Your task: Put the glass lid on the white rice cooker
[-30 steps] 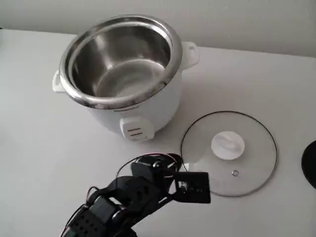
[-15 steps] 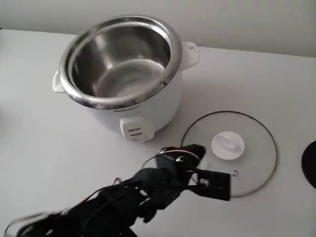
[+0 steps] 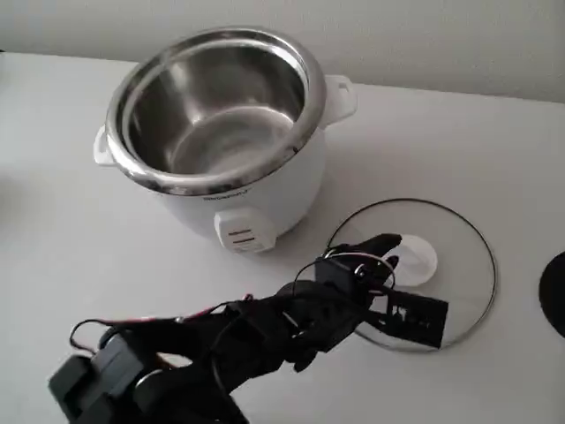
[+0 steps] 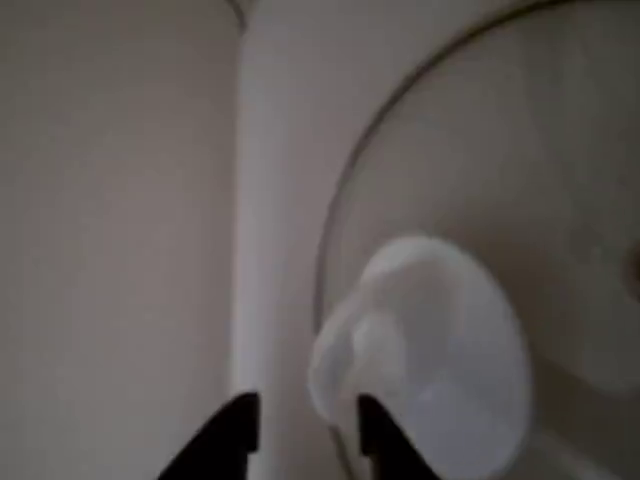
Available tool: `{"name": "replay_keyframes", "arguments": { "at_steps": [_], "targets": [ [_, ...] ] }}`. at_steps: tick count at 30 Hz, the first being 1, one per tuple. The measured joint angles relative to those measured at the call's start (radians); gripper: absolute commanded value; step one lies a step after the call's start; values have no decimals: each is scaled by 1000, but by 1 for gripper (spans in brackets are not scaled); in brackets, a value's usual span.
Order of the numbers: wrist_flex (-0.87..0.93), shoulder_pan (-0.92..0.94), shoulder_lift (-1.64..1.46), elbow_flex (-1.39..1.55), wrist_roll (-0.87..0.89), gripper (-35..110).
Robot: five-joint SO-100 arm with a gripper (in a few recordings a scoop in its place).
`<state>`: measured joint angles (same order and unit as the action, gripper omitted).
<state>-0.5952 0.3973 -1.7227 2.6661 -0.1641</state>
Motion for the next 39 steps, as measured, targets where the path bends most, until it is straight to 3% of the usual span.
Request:
{"name": "replay_keyframes", "arguments": {
  "at_steps": [10, 15, 29, 39],
  "targets": [
    [0, 9, 137, -146, 9, 13],
    [3, 21, 169, -184, 40, 3],
    [176, 41, 195, -298, 149, 0],
    [314, 86, 54, -291, 288, 0]
  ]
}}
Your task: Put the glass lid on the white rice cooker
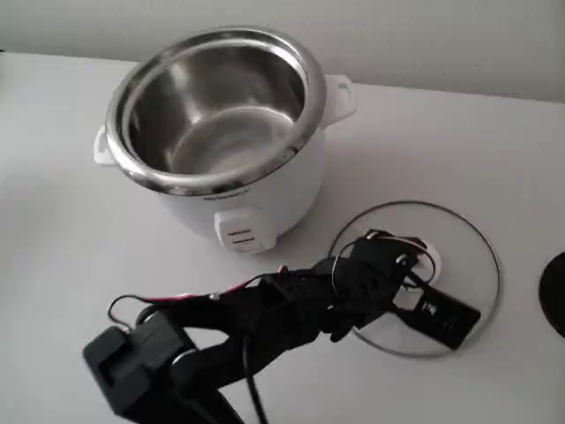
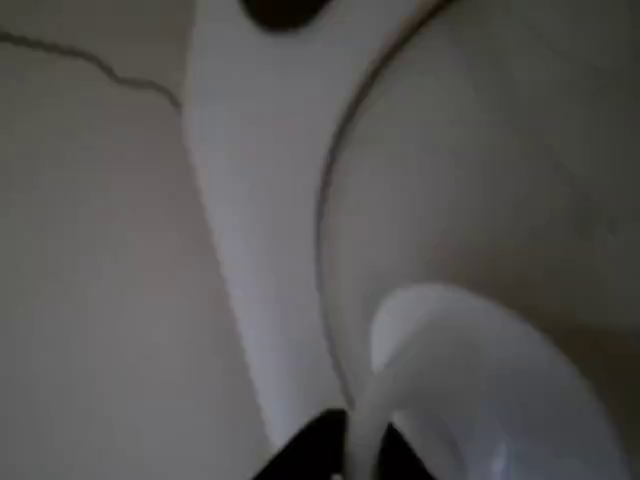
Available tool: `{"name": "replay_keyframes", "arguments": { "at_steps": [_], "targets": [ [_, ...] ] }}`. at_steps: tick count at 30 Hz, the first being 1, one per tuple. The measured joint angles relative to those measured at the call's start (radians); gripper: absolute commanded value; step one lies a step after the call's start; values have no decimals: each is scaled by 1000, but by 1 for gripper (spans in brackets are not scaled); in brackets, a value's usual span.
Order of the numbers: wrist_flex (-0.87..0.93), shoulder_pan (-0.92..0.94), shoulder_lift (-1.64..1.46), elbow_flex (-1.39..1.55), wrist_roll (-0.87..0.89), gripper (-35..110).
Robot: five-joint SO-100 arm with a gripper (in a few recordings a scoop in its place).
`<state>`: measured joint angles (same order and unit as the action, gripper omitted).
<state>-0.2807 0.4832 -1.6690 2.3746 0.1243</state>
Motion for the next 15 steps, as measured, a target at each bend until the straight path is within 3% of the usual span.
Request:
{"name": "replay_keyframes", "arguments": {
  "at_steps": [15],
  "targets": [
    [114, 120, -663, 153, 104, 0]
  ]
}}
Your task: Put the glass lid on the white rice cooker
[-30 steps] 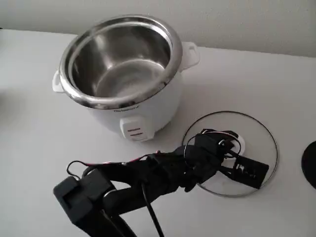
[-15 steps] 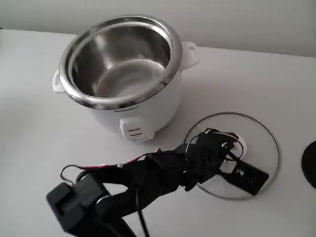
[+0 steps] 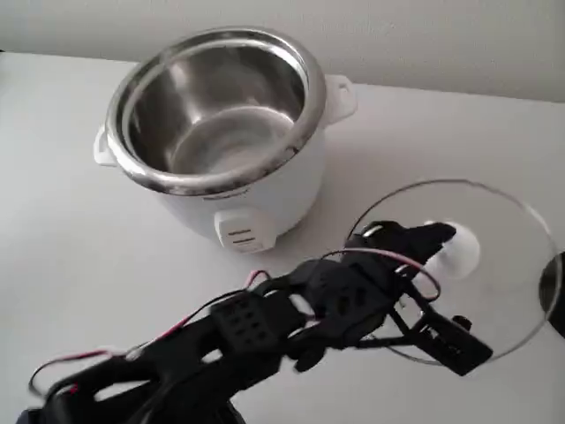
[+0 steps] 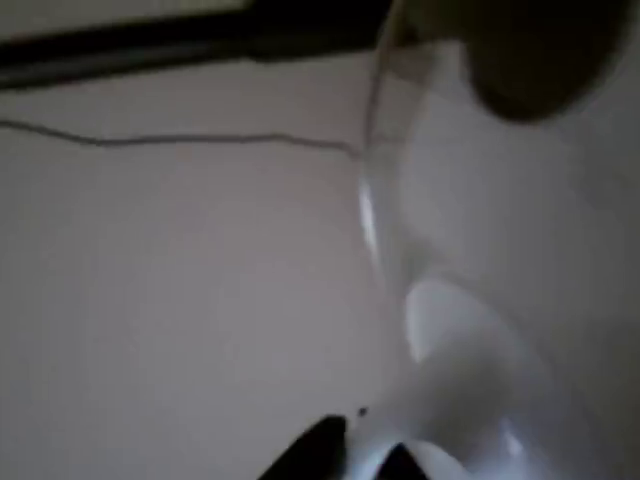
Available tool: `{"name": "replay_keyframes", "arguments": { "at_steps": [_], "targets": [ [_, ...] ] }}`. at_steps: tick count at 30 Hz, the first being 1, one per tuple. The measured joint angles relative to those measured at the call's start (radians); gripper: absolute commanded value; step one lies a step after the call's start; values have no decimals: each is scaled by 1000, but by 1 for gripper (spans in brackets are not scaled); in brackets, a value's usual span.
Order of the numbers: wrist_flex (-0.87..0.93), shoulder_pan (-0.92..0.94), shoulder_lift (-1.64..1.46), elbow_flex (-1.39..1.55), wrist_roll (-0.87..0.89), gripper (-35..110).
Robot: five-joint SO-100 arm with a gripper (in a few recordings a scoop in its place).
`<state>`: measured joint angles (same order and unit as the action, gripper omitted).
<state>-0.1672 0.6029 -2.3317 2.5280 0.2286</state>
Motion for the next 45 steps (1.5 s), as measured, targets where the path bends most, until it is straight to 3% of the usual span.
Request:
{"name": "replay_keyframes", "arguments": {
  "at_steps": [10, 23, 37, 45],
  "targets": [
    [66, 34, -437, 71, 51, 0],
    [135, -175, -546, 61, 57, 0],
    [296, -420, -161, -472, 54, 0],
    [325, -709, -41, -624, -12, 0]
  ]
}}
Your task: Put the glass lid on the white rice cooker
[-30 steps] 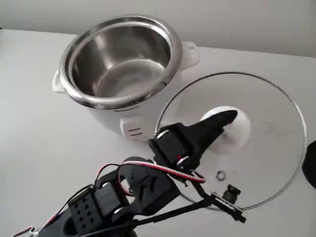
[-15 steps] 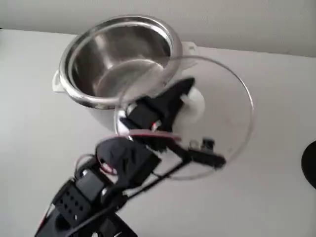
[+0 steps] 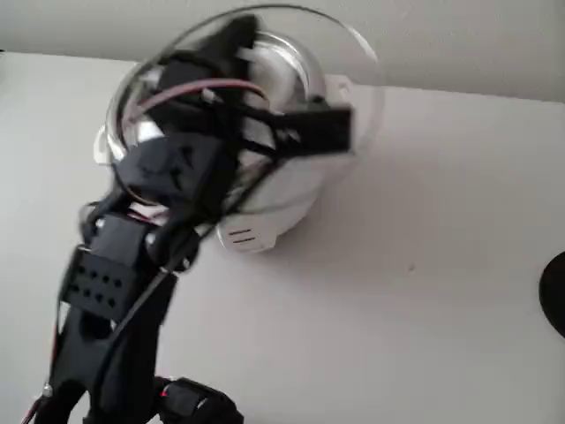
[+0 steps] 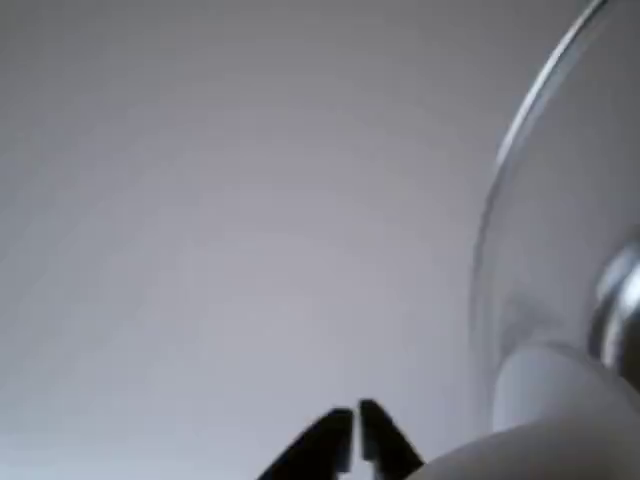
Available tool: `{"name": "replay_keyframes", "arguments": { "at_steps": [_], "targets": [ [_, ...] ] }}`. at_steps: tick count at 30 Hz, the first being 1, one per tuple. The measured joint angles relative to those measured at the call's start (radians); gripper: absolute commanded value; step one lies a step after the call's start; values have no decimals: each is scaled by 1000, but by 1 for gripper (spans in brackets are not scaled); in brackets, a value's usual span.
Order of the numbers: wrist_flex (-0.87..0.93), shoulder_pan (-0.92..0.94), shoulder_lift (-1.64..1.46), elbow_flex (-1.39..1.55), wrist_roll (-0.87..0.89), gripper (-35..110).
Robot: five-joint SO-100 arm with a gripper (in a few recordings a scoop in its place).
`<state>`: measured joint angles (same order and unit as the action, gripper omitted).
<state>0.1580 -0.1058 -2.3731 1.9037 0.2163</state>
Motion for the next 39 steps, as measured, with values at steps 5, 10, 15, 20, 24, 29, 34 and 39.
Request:
{"name": "replay_keyframes", "arguments": {
  "at_steps": [5, 10, 15, 20, 24, 29, 34, 39],
  "targets": [
    [0, -129, 101, -3, -2, 0],
    [-3, -161, 206, -6, -11, 0],
    [-29, -172, 308, -54, -12, 0],
    [-40, -186, 411, -158, -14, 0],
    [-40, -207, 465, -212, -12, 0],
    [-48, -233, 497, -236, -11, 0],
    [-58, -235, 540, -262, -11, 0],
    [-58, -235, 558, -264, -18, 0]
  ]
}}
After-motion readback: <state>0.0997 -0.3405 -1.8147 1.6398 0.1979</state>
